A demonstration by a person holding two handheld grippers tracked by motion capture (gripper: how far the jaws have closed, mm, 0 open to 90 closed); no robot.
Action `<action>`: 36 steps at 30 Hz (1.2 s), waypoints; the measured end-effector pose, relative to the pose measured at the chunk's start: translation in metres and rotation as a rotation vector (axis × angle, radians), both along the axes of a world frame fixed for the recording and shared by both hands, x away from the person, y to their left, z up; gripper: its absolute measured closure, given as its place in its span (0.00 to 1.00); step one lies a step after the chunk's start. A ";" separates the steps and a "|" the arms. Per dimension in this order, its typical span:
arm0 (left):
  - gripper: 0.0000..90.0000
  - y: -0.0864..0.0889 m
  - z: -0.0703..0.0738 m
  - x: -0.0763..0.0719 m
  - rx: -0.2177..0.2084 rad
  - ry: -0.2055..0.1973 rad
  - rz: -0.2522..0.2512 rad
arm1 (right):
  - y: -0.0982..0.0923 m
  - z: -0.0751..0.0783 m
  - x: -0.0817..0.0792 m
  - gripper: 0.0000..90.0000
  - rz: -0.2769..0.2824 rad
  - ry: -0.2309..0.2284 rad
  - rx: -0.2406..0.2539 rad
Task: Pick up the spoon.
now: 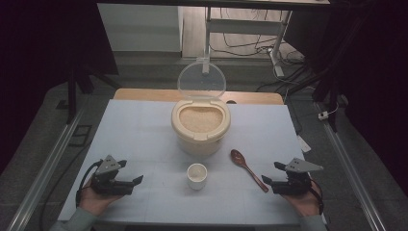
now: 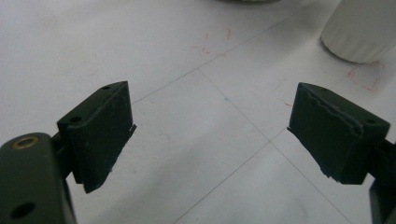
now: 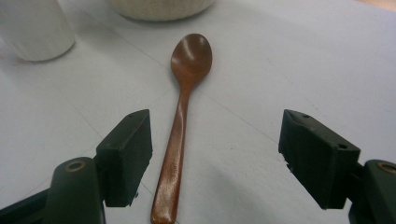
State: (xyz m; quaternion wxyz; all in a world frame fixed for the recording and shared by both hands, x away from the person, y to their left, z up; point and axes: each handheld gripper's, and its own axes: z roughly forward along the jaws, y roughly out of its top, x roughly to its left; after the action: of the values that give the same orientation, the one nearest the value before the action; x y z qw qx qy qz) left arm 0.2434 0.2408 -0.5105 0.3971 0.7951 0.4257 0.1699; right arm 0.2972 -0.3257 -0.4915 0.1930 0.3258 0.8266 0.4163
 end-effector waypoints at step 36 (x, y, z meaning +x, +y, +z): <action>0.15 0.000 0.003 0.001 -0.003 0.002 -0.008 | 0.026 0.042 0.001 0.38 -0.011 0.137 -0.087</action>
State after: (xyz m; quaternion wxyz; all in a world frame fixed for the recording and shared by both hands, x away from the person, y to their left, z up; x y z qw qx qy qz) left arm 0.2445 0.2405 -0.5076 0.3985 0.7963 0.4231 0.1672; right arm 0.2983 -0.3000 -0.4491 0.1522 0.3495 0.8534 0.3555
